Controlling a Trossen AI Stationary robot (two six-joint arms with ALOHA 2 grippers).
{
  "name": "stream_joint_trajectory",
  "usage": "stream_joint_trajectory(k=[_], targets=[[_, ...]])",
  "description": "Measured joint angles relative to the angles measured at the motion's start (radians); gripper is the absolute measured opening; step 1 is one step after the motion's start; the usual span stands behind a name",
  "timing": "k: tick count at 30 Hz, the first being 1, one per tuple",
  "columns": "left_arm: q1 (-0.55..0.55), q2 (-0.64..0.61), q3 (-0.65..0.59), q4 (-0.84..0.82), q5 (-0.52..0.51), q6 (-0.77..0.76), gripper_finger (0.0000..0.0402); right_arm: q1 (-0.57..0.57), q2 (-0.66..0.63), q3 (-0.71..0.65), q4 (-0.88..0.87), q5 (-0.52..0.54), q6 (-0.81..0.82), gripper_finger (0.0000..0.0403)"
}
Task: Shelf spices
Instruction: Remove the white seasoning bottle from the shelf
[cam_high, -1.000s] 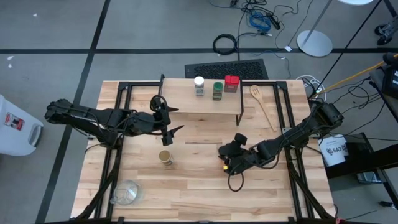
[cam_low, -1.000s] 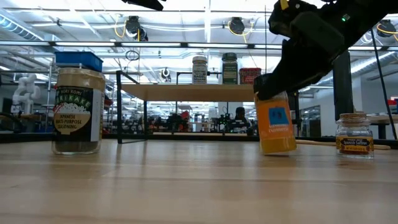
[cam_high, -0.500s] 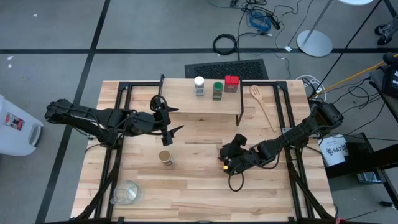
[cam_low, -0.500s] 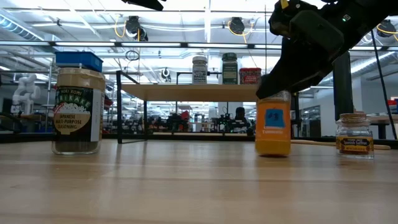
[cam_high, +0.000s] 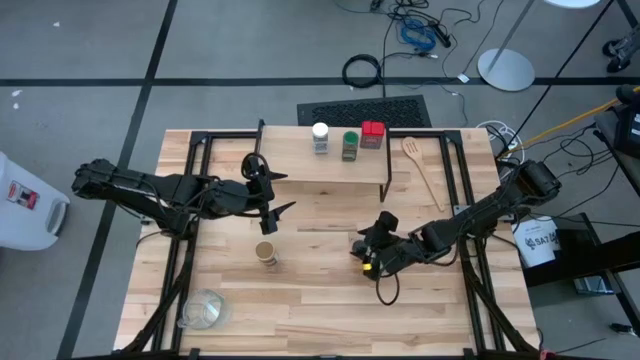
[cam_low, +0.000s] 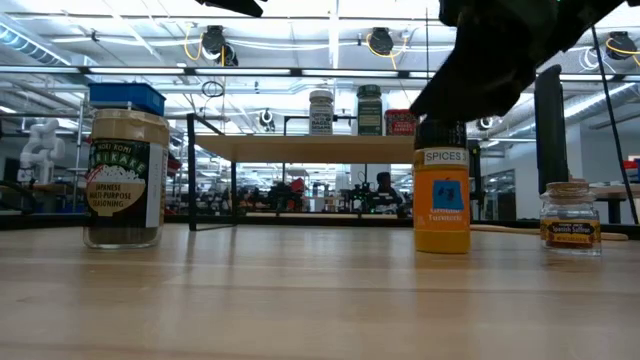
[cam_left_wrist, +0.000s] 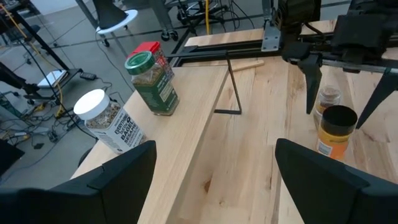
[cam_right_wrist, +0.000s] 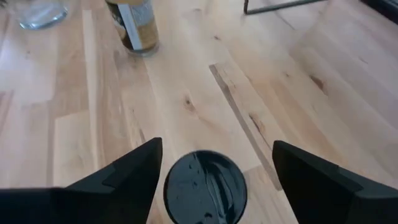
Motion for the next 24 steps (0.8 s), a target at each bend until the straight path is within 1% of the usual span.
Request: stream_joint_trajectory(k=[5,6,8,10,12,14,16,17,19,22,23,24], targets=[[0.002,0.000,0.000,0.053,-0.002,0.024,0.0338,0.001,-0.040,0.000,-0.002,-0.001,-0.024,0.0292],[0.002,0.000,0.000,0.085,-0.019,0.039,0.0338,0.003,-0.049,0.000,-0.003,-0.001,-0.027,0.0290],[0.002,0.001,0.000,0.169,-0.101,0.078,0.0338,0.010,-0.072,0.000,-0.003,-0.005,-0.037,0.0284],[0.007,0.000,0.000,0.255,-0.182,0.150,0.0338,0.020,-0.097,0.000,-0.003,-0.028,-0.045,0.0278],[0.030,0.000,0.001,0.334,-0.198,0.258,0.0338,0.030,-0.123,0.000,-0.004,-0.053,-0.046,0.0271],[0.074,0.000,0.001,0.407,-0.183,0.332,0.0338,0.042,-0.147,0.000,-0.003,-0.072,-0.046,0.0264],[0.137,0.000,0.008,0.439,-0.111,0.361,0.0338,0.056,-0.168,0.000,-0.004,-0.075,-0.045,0.0258],[0.176,0.000,0.019,0.433,-0.052,0.362,0.0338,0.063,-0.175,0.000,-0.004,-0.074,-0.044,0.0255],[0.260,0.002,0.036,0.413,0.091,0.340,0.0338,0.077,-0.186,0.000,-0.003,-0.075,-0.044,0.0250],[0.403,0.010,0.048,0.402,0.347,0.303,0.0338,0.094,-0.187,0.000,-0.005,-0.076,-0.044,0.0245],[0.445,0.013,0.048,0.397,0.418,0.297,0.0338,0.099,-0.187,0.000,-0.007,-0.076,-0.043,0.0244],[0.484,0.019,0.048,0.402,0.467,0.297,0.0338,0.104,-0.186,0.000,-0.009,-0.076,-0.040,0.0243]])
